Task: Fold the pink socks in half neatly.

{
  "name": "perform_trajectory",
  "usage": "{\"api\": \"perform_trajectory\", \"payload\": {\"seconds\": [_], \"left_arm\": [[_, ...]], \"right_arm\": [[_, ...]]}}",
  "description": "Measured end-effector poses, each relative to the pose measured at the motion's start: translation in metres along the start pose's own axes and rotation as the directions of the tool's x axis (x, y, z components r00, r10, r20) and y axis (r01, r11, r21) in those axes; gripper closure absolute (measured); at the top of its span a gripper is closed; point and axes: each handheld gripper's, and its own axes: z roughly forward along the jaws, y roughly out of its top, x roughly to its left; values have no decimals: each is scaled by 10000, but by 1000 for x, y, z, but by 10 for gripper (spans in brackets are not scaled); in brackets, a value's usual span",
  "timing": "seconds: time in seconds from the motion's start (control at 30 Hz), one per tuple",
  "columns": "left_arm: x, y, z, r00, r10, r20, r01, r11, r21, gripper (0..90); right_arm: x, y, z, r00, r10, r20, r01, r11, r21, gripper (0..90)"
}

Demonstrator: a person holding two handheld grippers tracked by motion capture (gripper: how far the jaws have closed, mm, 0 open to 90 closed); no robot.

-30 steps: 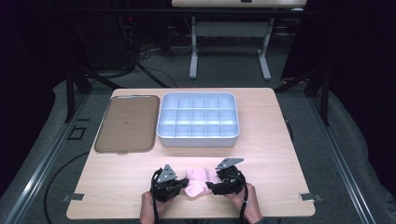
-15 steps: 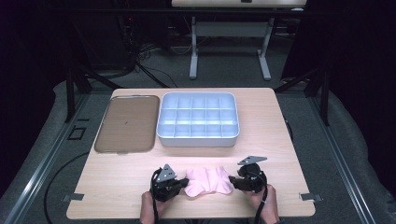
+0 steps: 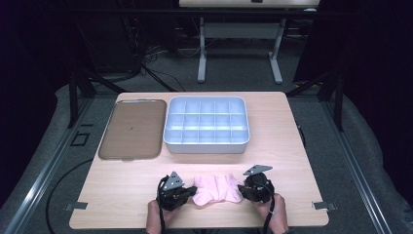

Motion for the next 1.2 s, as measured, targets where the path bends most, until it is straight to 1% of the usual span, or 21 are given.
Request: {"api": "perform_trajectory", "payload": {"seconds": [0.07, 0.17, 0.27, 0.3, 0.33, 0.37, 0.53, 0.57, 0.73, 0.77, 0.83, 0.87, 0.9, 0.93, 0.97, 1.07, 1.13, 1.17, 1.2], "left_arm": [[0, 0, 0, 10000, 5, -7, -5, 10000, 4, 895], [0, 0, 0, 10000, -22, 1, 22, 10000, 3, 895], [0, 0, 0, 10000, -13, 1, 13, 10000, 0, 895], [0, 0, 0, 10000, -13, 1, 13, 10000, 0, 896], [0, 0, 0, 10000, -8, 1, 8, 10000, 6, 895], [0, 0, 0, 10000, -29, 6, 29, 10000, 1, 896], [1, 0, 0, 10000, -51, 16, 51, 10000, 9, 896], [1, 0, 0, 10000, -47, 10, 47, 10000, 12, 895], [1, 0, 0, 10000, -51, 19, 51, 10000, -8, 895], [1, 0, 0, 10000, -52, 22, 52, 10000, -6, 895], [1, 0, 0, 10000, -54, 19, 54, 10000, 10, 895], [1, 0, 0, 10000, -47, 25, 47, 10000, 11, 895], [1, 0, 0, 10000, -51, 19, 51, 10000, 11, 895], [1, 0, 0, 10000, -51, 19, 51, 10000, 11, 895], [1, 0, 0, 10000, -48, 24, 48, 10000, 11, 895], [1, 0, 0, 10000, -50, 31, 50, 10000, 10, 895], [1, 0, 0, 10000, -46, 29, 46, 10000, 11, 895], [1, 0, 0, 10000, -44, 27, 44, 10000, 11, 895], [1, 0, 0, 10000, -43, 28, 43, 10000, 11, 895]], "right_arm": [[0, 0, 0, 10000, -40, -13, 40, 10000, 8, 685], [1, -1, 0, 10000, 32, -86, -33, 9999, -117, 724], [2, -3, 1, 10000, 81, 11, -81, 9996, -267, 768], [2, -3, 1, 10000, 81, 11, -81, 9996, -267, 768], [3, -6, 1, 9995, 308, -116, -313, 9981, -532, 808], [2, -6, 1, 9994, 309, -161, -317, 9979, -564, 814], [2, -7, 1, 9989, 418, -199, -428, 9976, -546, 826], [2, -7, 1, 9984, 473, -299, -490, 9970, -592, 827], [2, -7, -3, 9978, 488, -443, -519, 9961, -712, 827], [3, -6, -6, 9979, 442, -466, -483, 9949, -887, 827], [3, -5, -8, 9984, 372, -430, -407, 9956, -843, 828], [4, -3, -11, 9979, 357, -543, -410, 9941, -1006, 827], [4, -2, -13, 9979, 324, -554, -383, 9933, -1090, 827], [4, -2, -13, 9979, 324, -554, -383, 9933, -1090, 827], [6, 1, -18, 9978, 196, -629, -267, 9931, -1139, 827], [9, 3, -21, 9972, 190, -723, -282, 9914, -1279, 828], [12, 7, -26, 9968, 51, -794, -154, 9913, -1303, 828], [15, 10, -29, 9968, 28, -805, -142, 9897, -1424, 828], [15, 10, -29, 9968, 28, -805, -142, 9897, -1424, 828]]}}
